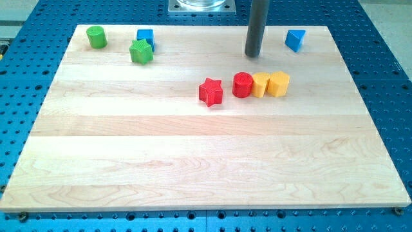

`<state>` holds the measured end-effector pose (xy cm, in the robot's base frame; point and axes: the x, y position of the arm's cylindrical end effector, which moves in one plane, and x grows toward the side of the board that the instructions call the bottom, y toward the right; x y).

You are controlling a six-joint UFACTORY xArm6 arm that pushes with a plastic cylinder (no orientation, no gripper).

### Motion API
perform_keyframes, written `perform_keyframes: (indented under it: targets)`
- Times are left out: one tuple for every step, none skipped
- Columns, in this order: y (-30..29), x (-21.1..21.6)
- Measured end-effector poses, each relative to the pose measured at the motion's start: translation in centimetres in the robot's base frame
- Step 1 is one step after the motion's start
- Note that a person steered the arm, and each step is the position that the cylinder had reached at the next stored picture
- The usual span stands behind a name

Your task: Move the blue triangle towards the top right corner of the board

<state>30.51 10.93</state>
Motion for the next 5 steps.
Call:
perform_keyframes:
  targets:
    - [4.8,-0.6]
    - [4.9,-0.6]
    - [6.4,-3.7]
    - [6.4,-3.9]
    - [6.3,-5.5]
